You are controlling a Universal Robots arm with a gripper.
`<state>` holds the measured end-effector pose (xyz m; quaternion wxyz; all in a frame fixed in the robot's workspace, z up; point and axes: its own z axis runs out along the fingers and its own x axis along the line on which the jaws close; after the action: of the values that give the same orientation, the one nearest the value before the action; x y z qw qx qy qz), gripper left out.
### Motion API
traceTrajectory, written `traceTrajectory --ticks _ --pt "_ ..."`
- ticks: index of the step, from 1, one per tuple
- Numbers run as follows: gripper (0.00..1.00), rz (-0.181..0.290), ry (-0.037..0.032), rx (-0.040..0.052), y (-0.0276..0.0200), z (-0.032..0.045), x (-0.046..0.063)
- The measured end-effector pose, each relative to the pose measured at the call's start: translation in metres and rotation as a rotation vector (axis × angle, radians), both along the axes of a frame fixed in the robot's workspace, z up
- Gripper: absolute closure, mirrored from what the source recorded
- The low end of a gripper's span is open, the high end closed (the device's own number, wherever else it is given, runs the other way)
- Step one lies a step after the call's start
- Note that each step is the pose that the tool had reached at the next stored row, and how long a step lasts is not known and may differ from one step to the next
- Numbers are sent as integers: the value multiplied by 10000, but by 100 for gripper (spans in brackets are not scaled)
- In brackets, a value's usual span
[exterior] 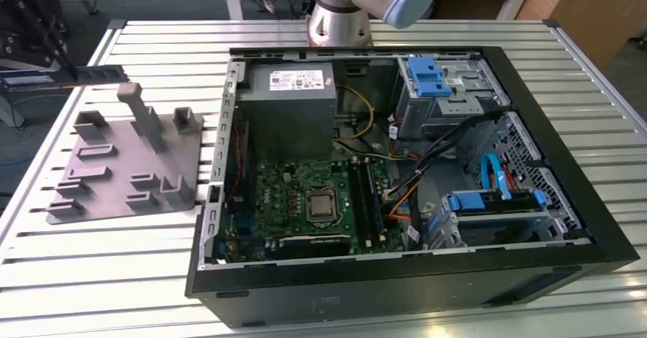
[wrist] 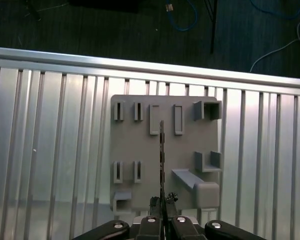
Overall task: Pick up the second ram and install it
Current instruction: 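Pick up the second ram and move it above second insertion slot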
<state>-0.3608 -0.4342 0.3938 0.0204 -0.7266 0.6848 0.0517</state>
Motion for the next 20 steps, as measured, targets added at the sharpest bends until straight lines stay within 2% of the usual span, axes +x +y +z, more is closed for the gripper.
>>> traceTrajectory --ticks 20 --pt "86 0 6 -1 0 0 475"
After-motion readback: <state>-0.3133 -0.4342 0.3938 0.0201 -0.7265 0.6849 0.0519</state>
